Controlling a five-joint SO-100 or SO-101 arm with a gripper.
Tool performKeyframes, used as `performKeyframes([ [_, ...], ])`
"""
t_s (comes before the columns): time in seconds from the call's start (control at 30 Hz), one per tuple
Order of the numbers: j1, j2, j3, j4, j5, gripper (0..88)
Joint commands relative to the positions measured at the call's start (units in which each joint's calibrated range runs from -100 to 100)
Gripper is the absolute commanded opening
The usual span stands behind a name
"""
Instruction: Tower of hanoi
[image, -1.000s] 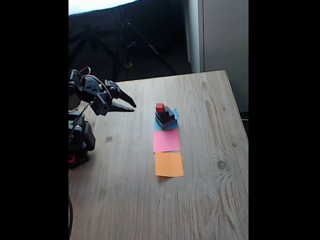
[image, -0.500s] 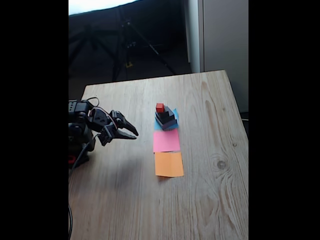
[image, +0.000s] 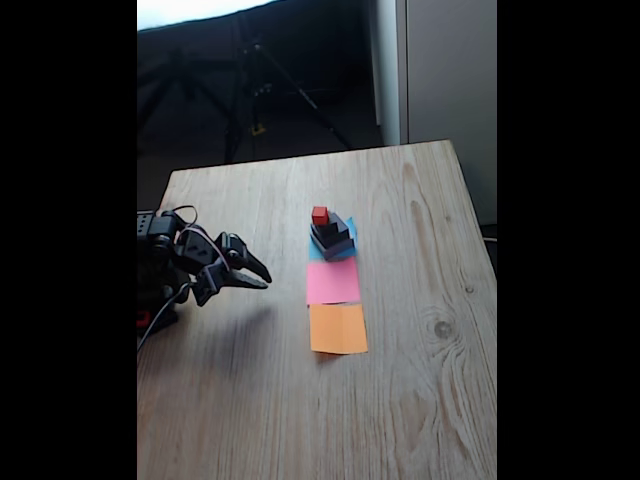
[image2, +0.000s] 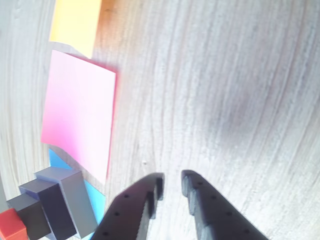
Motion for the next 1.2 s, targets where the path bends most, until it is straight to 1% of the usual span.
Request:
performKeyframes([
  [0.0, -0.2, -0.7, 0.4, 5.0, -1.7, 0.4],
  [0.1, 0.1, -0.7, 0.4, 8.1, -4.4, 0.4],
  [0.2, 0.2, -0.7, 0.4, 10.4, -8.2, 0.4],
  [0.33, 0.1, -0.7, 0.4, 10.3, -9.2, 0.4],
  [0.47, 0.0, -0.7, 0.4, 10.3, -8.7, 1.8],
  [0.63, -0.4, -0.7, 0.4, 10.4, -7.2, 0.4],
  [0.8, -0.4, -0.7, 0.4, 10.4, -7.7, 0.4],
  [1.17, -0.7, -0.7, 0.4, 10.4, -7.0, 0.4],
])
